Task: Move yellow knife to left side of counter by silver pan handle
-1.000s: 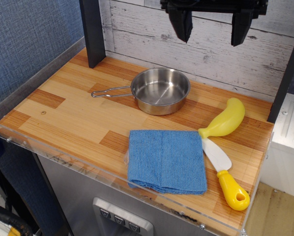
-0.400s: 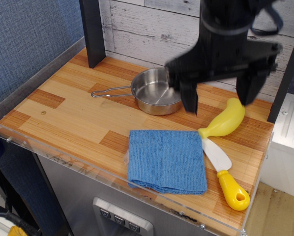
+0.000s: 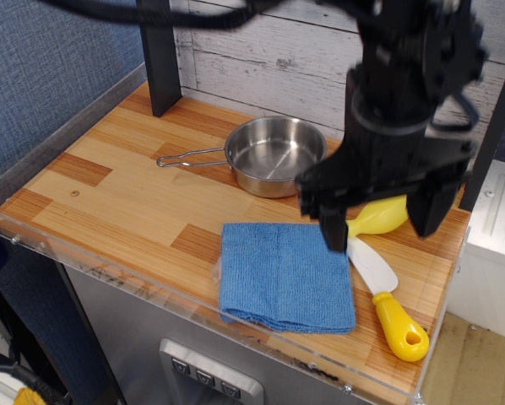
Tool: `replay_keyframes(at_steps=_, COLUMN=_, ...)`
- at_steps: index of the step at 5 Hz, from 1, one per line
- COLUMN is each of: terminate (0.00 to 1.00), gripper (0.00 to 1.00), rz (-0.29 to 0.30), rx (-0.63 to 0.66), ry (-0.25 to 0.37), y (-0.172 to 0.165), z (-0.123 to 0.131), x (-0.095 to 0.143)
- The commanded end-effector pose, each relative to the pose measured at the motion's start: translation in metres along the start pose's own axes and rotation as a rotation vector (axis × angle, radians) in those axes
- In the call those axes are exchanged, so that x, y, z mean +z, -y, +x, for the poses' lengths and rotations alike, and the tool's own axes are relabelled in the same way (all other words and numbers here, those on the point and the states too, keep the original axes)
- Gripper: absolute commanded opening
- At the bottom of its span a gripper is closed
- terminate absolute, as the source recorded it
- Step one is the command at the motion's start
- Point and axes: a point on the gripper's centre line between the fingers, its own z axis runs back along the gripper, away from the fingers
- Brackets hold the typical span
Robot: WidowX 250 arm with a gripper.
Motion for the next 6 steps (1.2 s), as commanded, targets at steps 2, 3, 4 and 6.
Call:
replay_keyframes(at_steps=2, terminate=0.00, gripper=1.00, rz=-0.013, rx=-0.015, ry=-0.047, y=0.003, z=-0.012, x=-0.036)
replay_keyframes(at_steps=3, terminate=0.00, gripper=1.00, rz=0.001, rx=-0.017, ry=-0.053, y=0.004, z=-0.017, x=-0.045)
replay_keyframes(at_steps=4, terminate=0.00, gripper=1.00, rz=0.016, rx=-0.024, ry=-0.062, y=0.009, z=-0.020, x=-0.057)
replay_keyframes(at_steps=6, terminate=0.00, gripper=1.00, rz=0.012, rx=-0.040, ry=-0.060, y=0.020, z=-0.027, x=-0.072)
